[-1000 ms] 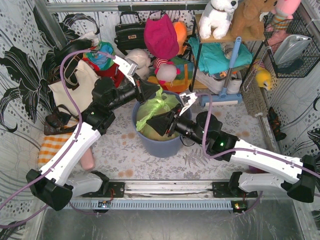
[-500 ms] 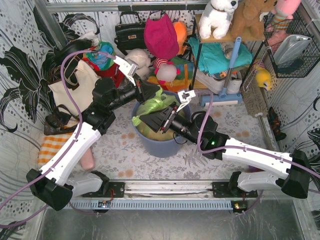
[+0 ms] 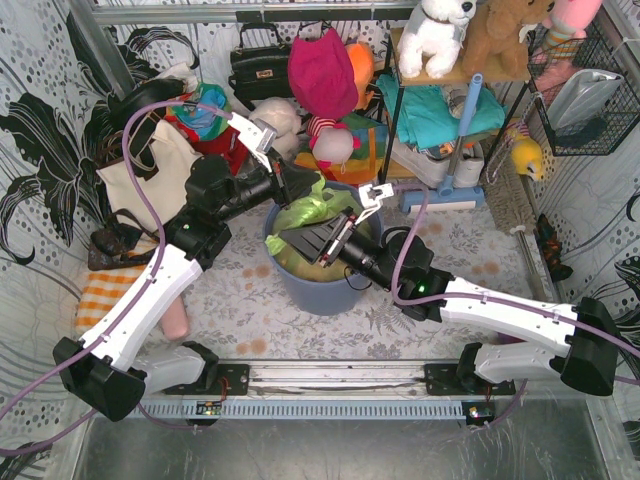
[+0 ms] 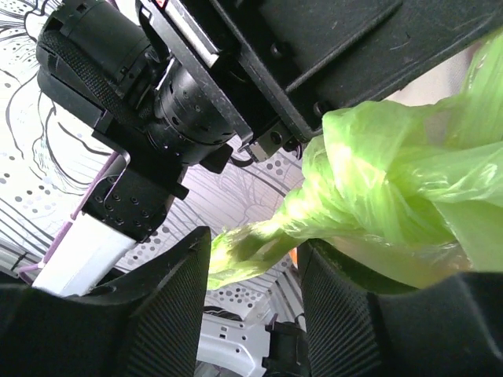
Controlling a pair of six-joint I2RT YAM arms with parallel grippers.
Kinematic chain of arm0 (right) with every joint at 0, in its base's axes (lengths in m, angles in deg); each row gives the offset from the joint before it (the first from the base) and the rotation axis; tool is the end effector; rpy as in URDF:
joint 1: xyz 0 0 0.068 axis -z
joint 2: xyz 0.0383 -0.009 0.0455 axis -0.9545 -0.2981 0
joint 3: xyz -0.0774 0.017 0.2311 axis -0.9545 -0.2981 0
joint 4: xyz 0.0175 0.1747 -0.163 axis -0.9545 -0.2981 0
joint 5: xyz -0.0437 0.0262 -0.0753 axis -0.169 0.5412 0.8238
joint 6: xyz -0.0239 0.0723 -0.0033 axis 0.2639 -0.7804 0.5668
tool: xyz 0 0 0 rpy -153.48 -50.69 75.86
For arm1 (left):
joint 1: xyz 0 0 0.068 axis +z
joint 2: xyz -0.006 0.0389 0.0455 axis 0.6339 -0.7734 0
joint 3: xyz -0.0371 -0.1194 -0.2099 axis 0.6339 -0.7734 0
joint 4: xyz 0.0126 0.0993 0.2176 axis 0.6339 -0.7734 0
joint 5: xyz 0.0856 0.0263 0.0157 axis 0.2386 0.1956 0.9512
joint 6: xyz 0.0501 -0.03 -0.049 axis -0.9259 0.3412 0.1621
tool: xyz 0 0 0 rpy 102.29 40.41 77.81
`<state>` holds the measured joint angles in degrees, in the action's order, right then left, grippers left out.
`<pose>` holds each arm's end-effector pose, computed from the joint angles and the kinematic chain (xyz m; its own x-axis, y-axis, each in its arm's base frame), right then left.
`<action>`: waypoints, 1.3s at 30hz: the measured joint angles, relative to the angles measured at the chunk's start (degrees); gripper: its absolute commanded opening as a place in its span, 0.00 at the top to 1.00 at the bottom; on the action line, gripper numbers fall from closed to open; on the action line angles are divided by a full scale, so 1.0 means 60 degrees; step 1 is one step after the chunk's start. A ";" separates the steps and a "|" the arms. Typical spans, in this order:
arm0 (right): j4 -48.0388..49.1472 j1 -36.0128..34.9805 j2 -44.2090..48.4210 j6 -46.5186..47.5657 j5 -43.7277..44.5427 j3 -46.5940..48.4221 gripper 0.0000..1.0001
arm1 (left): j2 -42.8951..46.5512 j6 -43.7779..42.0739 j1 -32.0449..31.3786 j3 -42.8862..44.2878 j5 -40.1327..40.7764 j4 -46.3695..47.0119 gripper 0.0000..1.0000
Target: Tie the trash bag
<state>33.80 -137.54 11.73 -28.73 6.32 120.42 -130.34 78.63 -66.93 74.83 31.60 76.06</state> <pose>0.1320 0.2619 0.3697 -0.5303 0.6064 -0.5925 -0.6763 0.1188 0.7270 0.2343 -0.1553 0.3981 -0.1614 -0.1641 -0.9731 0.7964 0.5607 -0.2266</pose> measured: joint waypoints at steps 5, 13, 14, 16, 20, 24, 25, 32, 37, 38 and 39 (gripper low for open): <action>0.0277 0.0000 -0.0004 -0.0506 0.0237 -0.0106 0.67 | 0.0000 0.0000 0.0004 0.0000 -0.0015 0.0000 1.00; 0.0943 0.0000 -0.0255 -0.0962 0.0368 -0.0412 0.62 | -0.0004 0.0000 0.0000 0.0000 -0.0022 0.0000 1.00; 0.0965 0.0000 -0.0277 -0.0991 0.0379 -0.0412 0.61 | -0.0004 0.0000 0.0000 0.0000 -0.0026 0.0000 1.00; 0.0980 0.0000 -0.0284 -0.1035 0.0382 -0.0412 0.59 | -0.0004 0.0000 0.0000 0.0000 -0.0026 0.0000 1.00; 0.0965 0.0000 -0.0095 -0.1111 0.0382 -0.0648 0.55 | -0.0015 0.0000 0.0000 0.0000 -0.0033 0.0000 1.00; 0.0328 0.0000 0.0353 -0.1333 0.0299 -0.0794 0.54 | -0.0058 0.0000 0.0000 0.0000 -0.0055 0.0004 1.00; 0.0076 0.0000 0.0528 -0.1388 0.0266 -0.0794 0.54 | -0.0069 0.0000 0.0000 0.0000 -0.0058 0.0004 1.00; -0.1909 0.0000 0.1836 -0.1523 0.0273 -0.0678 0.53 | -0.0149 0.0000 0.0000 0.0000 -0.0073 0.0004 1.00; -0.2932 0.0000 0.1719 -0.1337 0.0084 0.0244 0.53 | -0.0197 0.0000 0.0000 0.0000 -0.0098 0.0004 1.00; -0.2987 0.0000 0.1621 -0.1304 0.0015 0.0397 0.53 | -0.0197 0.0004 0.0000 0.0000 -0.0106 0.0004 1.00; -0.3024 0.0000 0.1523 -0.1297 -0.0062 0.0528 0.53 | -0.0197 0.0000 0.0000 0.0000 -0.0127 0.0004 1.00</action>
<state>15.66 -137.54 20.86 -36.51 5.94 123.59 -131.52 78.63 -66.93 74.83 30.83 76.08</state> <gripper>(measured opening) 0.468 0.008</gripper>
